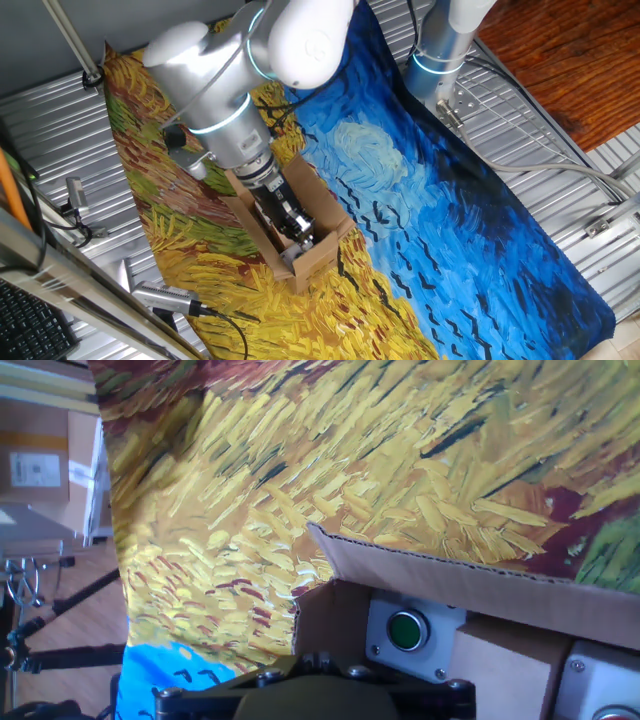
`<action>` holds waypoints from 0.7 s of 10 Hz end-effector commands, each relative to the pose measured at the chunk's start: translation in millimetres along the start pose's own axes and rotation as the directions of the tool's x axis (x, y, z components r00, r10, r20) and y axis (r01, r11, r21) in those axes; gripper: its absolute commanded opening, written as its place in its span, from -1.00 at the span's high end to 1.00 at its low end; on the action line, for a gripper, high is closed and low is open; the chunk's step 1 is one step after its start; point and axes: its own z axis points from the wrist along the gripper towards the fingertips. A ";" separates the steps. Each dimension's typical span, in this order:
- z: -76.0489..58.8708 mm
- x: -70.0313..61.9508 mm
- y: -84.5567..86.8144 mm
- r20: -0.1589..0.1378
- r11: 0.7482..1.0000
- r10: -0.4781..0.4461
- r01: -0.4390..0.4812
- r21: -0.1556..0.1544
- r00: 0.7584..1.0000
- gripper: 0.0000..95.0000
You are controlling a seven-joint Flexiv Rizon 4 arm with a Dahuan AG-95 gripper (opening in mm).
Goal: Open a box
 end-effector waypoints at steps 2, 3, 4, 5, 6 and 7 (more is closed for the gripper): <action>20.6 -5.6 9.3 0.038 1.000 0.024 -0.024 -0.015 0.999 1.00; 27.9 -8.6 12.7 0.038 0.999 0.031 -0.031 -0.011 0.999 1.00; 33.4 -10.9 13.1 0.035 1.000 0.029 -0.029 0.001 0.999 1.00; 39.3 -12.0 10.0 0.033 1.000 0.018 -0.018 0.015 0.999 1.00; 45.6 -12.4 5.3 0.027 0.999 0.000 -0.001 0.042 1.000 1.00; 49.3 -12.6 2.8 0.019 0.997 -0.013 0.011 0.071 1.000 1.00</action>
